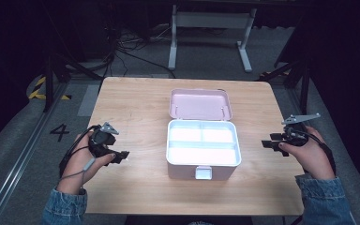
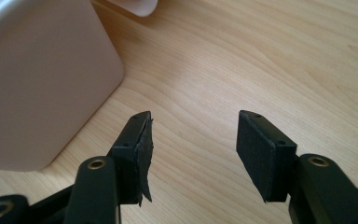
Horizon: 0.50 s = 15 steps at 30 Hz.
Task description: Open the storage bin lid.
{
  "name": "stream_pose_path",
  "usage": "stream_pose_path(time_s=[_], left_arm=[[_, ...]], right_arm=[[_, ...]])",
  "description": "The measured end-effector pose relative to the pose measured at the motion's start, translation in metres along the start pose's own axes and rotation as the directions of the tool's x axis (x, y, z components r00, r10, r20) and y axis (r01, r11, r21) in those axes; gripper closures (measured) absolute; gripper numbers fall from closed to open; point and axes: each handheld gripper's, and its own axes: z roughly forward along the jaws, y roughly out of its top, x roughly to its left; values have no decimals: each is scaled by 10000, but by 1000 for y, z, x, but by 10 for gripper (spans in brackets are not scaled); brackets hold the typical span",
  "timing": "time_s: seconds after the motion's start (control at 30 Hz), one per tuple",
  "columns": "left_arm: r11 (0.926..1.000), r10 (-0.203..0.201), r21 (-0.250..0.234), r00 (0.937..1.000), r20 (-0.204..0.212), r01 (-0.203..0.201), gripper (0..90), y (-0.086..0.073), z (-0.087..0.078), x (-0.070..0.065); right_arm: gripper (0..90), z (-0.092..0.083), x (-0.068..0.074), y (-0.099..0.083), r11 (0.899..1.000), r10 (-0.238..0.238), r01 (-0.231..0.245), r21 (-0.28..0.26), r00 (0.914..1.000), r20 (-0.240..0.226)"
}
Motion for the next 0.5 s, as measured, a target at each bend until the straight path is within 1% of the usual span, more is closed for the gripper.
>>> stream_pose_path(time_s=[0.03,0.07,0.13,0.17,0.2,0.27,0.3,0.33,0.37,0.43,0.47,0.5], left_arm=[[9997,5,260,9999,-147,-1,279,0,2,2],[9993,-100,372,9997,-204,107,279,0,4,2],[9979,-41,648,9996,-282,59,278,1,8,3],[9979,-41,648,9996,-282,59,277,1,8,3],[9970,-146,758,9996,-250,164,277,1,11,4],[9962,-302,808,9993,-210,318,277,1,12,5],[9963,-340,778,9992,-202,354,277,1,13,5],[9973,-329,645,9992,-234,344,277,1,11,6],[9981,-440,424,9987,-268,452,277,2,10,7],[9985,-487,236,9984,-282,494,276,2,8,8],[9985,-487,236,9984,-282,494,276,2,8,8],[9991,-382,183,9990,-236,386,276,2,7,8]], right_arm=[[461,2,-1,-1,9999,-35,35,163,10000,-5],[459,3,-1,-2,9998,-1,1,223,10000,-15],[454,6,-1,-3,9991,-31,31,420,10000,-6],[452,8,-1,-4,9986,-35,34,532,10000,16],[452,9,-1,-4,9980,-62,59,627,10000,44],[450,10,-1,-5,9976,-26,23,698,10000,39],[451,10,-2,-6,9976,-35,33,695,10000,34],[460,9,-2,-6,9980,-20,16,639,10000,57],[466,8,-2,-6,9988,-39,34,479,9999,112],[466,4,-3,-5,9998,15,-19,219,9998,187],[466,4,-3,-5,9998,15,-19,219,9998,187],[464,3,-3,-6,9998,76,-79,172,9998,159]])
